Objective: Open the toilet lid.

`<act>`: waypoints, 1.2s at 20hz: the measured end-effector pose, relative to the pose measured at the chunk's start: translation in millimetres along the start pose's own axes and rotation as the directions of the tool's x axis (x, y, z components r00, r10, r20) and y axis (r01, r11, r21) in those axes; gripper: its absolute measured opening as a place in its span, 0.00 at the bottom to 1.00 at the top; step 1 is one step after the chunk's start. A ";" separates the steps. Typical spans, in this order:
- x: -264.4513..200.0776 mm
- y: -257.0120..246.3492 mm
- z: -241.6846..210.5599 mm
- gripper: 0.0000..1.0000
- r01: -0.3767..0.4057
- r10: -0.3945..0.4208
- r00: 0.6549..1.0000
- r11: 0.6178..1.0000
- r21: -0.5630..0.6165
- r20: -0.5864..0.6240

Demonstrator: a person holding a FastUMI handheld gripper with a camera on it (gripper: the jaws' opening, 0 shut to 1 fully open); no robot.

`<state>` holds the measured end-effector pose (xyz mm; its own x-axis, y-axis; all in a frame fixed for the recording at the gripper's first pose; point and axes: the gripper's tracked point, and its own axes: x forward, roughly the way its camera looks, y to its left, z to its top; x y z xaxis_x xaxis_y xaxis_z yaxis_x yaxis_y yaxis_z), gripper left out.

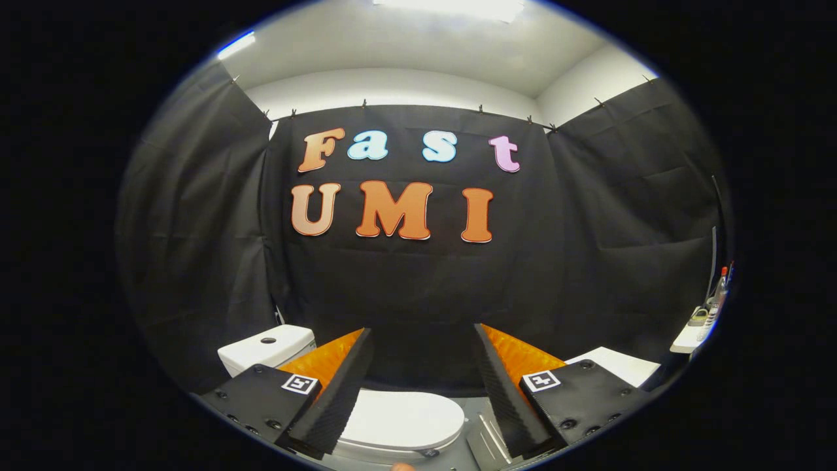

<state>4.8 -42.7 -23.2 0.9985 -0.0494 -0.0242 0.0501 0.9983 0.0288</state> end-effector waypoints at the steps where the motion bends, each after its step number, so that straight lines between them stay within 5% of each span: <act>1: -0.3 -0.5 -1.2 0.98 0.004 -0.004 1.000 1.000 -0.004 -0.002; 13: 3.2 1.2 -13.5 0.98 -0.009 0.009 1.000 0.999 0.038 0.006; 17: 8.7 -9.5 -56.2 0.98 0.001 0.002 1.000 0.986 0.166 -0.018; 24: 8.4 -44.2 -146.1 0.99 0.072 -0.052 0.997 0.909 0.411 -0.060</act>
<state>7.7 -82.8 -170.6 0.9914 -0.0998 -0.0852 0.1271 0.8912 0.4355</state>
